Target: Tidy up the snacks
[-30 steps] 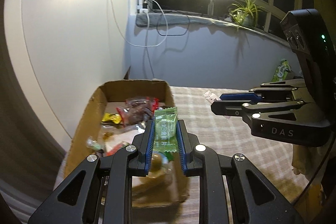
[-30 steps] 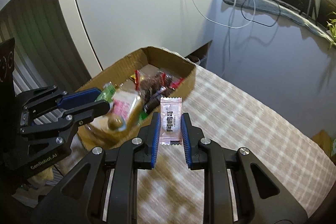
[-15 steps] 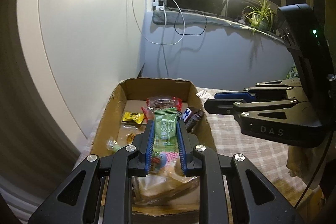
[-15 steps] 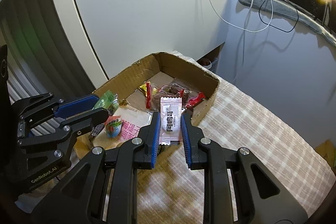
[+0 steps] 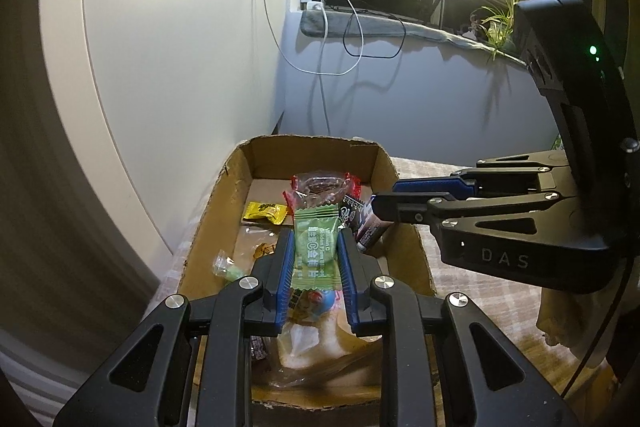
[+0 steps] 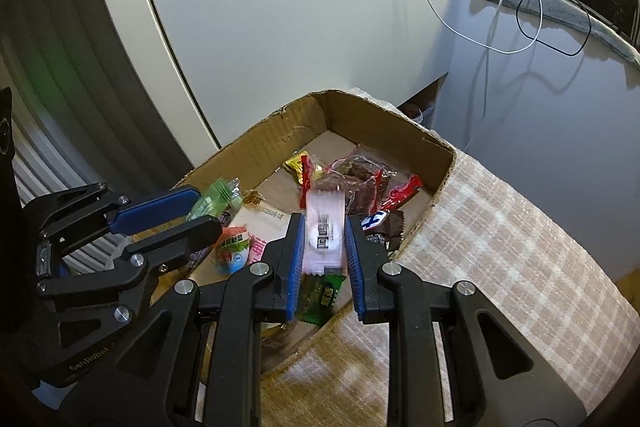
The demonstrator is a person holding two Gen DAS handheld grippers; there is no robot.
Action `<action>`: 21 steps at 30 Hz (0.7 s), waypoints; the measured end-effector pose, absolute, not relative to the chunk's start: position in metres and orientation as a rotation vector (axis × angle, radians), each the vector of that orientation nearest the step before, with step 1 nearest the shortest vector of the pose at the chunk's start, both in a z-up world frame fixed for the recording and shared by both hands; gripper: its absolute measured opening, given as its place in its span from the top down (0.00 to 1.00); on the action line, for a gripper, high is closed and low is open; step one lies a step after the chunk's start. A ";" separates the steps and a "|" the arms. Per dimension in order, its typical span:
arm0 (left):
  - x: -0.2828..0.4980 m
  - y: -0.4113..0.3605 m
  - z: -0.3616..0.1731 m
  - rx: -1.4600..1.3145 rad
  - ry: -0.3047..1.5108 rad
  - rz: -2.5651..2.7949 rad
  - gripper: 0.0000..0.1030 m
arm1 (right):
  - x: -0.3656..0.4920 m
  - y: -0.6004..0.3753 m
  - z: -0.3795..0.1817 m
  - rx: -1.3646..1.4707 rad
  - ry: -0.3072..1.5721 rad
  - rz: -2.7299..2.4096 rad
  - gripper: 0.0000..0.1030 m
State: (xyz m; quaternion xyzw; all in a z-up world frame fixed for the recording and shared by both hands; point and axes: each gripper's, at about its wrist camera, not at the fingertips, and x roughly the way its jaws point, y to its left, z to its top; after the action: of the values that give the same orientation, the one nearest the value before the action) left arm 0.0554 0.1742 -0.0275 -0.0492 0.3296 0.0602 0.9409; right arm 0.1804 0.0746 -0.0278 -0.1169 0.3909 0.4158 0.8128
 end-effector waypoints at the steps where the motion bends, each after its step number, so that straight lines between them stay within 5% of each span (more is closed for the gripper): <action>1: 0.055 0.174 -0.027 -0.100 0.672 0.123 0.79 | 0.180 0.075 -0.027 -0.249 0.831 0.889 0.80; 6: 0.050 0.175 -0.025 -0.106 0.666 0.141 0.77 | 0.176 0.071 -0.022 -0.245 0.812 0.875 0.55; 11: 0.042 0.174 -0.019 -0.110 0.655 0.160 0.77 | 0.170 0.057 -0.014 -0.216 0.798 0.865 0.55; 15: 0.035 0.168 -0.015 -0.098 0.639 0.173 0.56 | 0.160 0.040 -0.007 -0.188 0.775 0.856 0.42; 19: 0.029 0.161 -0.011 -0.090 0.622 0.186 0.37 | 0.148 0.022 0.001 -0.178 0.738 0.830 0.39; 21: 0.023 0.156 -0.009 -0.099 0.612 0.189 0.35 | 0.141 0.013 0.003 -0.174 0.725 0.814 0.31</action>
State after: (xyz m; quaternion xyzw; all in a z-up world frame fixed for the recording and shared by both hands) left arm 0.0233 0.1563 -0.0085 -0.0487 0.3007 0.0929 0.9479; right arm 0.1411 0.0134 0.0032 -0.0825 0.3444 0.3865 0.8516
